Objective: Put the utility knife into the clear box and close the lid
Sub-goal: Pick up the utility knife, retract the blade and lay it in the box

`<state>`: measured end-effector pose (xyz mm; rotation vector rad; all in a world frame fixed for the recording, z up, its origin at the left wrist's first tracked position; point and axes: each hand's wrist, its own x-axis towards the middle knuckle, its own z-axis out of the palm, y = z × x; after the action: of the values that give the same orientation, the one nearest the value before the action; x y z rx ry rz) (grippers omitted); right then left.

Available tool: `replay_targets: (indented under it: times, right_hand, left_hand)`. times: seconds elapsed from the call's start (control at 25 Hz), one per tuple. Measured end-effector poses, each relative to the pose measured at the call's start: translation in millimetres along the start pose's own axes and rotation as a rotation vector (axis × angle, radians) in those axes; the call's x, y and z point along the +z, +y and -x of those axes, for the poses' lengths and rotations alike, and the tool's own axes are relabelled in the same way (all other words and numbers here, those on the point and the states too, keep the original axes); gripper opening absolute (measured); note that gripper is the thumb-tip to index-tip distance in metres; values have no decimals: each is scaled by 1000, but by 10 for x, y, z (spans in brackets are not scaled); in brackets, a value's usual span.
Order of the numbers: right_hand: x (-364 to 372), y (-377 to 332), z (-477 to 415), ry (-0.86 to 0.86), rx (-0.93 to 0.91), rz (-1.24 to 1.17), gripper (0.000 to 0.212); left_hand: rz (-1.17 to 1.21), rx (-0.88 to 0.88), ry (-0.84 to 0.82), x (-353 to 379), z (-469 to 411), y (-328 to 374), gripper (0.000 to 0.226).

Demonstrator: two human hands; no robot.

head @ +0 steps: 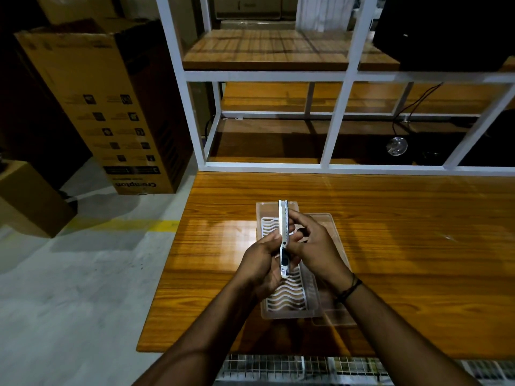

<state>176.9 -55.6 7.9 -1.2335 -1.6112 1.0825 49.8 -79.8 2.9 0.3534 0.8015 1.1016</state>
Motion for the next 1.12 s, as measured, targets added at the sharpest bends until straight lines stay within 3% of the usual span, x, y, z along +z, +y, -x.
replay_targets:
  times: [0.32, 0.88, 1.12]
  right_hand:
    - [-45, 75, 14, -38, 12, 13, 76]
    - [32, 141, 299, 99, 88, -149, 34]
    - [26, 135, 356, 103, 166, -172, 38]
  left_hand:
    - [-39, 15, 1, -4, 22, 10, 39]
    - [-175, 173, 120, -48, 65, -49, 30]
    - [-461, 331, 217, -153, 21, -78, 29]
